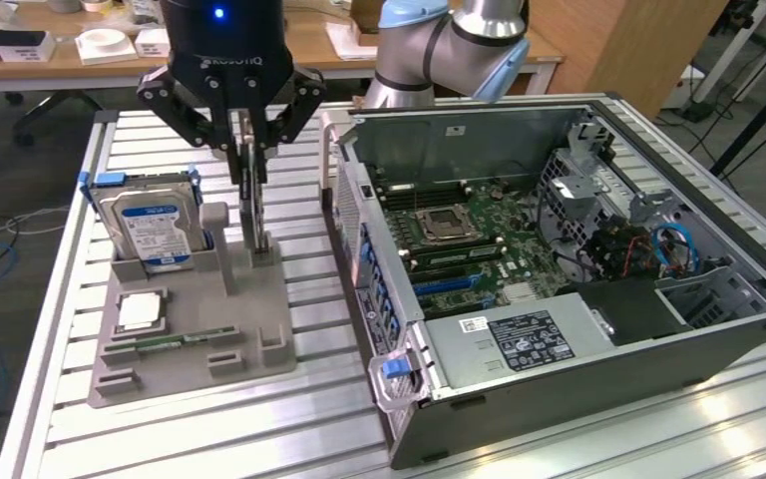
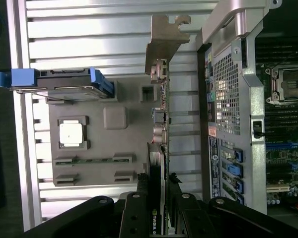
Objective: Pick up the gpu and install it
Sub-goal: 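Pick up the gpu and move the gpu toward the slot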
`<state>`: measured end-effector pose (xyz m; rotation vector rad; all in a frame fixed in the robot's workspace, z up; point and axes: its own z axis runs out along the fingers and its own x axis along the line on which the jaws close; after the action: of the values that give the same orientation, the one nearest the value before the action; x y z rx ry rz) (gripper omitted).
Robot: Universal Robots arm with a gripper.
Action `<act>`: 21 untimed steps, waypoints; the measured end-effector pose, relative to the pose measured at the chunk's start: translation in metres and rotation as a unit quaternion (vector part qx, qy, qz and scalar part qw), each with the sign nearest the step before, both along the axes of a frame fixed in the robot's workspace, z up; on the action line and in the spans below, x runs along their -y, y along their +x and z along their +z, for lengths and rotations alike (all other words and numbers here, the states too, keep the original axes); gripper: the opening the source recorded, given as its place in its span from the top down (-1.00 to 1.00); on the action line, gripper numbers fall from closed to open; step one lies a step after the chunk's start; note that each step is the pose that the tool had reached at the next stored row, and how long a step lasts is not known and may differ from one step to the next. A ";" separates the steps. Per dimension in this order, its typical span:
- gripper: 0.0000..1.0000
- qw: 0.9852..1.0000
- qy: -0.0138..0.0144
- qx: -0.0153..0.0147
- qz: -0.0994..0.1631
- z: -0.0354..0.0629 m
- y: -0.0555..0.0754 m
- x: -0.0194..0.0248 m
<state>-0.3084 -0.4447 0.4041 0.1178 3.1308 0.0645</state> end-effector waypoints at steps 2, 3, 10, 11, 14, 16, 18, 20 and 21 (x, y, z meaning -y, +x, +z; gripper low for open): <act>0.47 1.000 0.000 0.000 0.000 0.0019 0.000 0.0000; 0.47 1.000 0.000 0.000 0.000 0.0028 0.000 0.0000; 0.47 1.000 0.000 0.000 0.000 0.0080 0.000 0.0000; 0.47 1.000 0.000 0.000 0.000 0.0087 0.000 0.0000; 0.47 1.000 0.000 0.000 0.000 0.0111 0.000 0.0000; 0.47 1.000 0.000 0.000 0.000 0.0126 0.000 0.0000; 0.47 1.000 0.000 0.000 0.000 0.0141 0.000 0.0000; 0.47 1.000 0.000 0.000 0.000 0.0157 0.000 0.0000; 0.47 1.000 0.000 0.000 0.000 0.0164 0.000 0.0000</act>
<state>-0.3083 -0.4447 0.4205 0.1179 3.1308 0.0644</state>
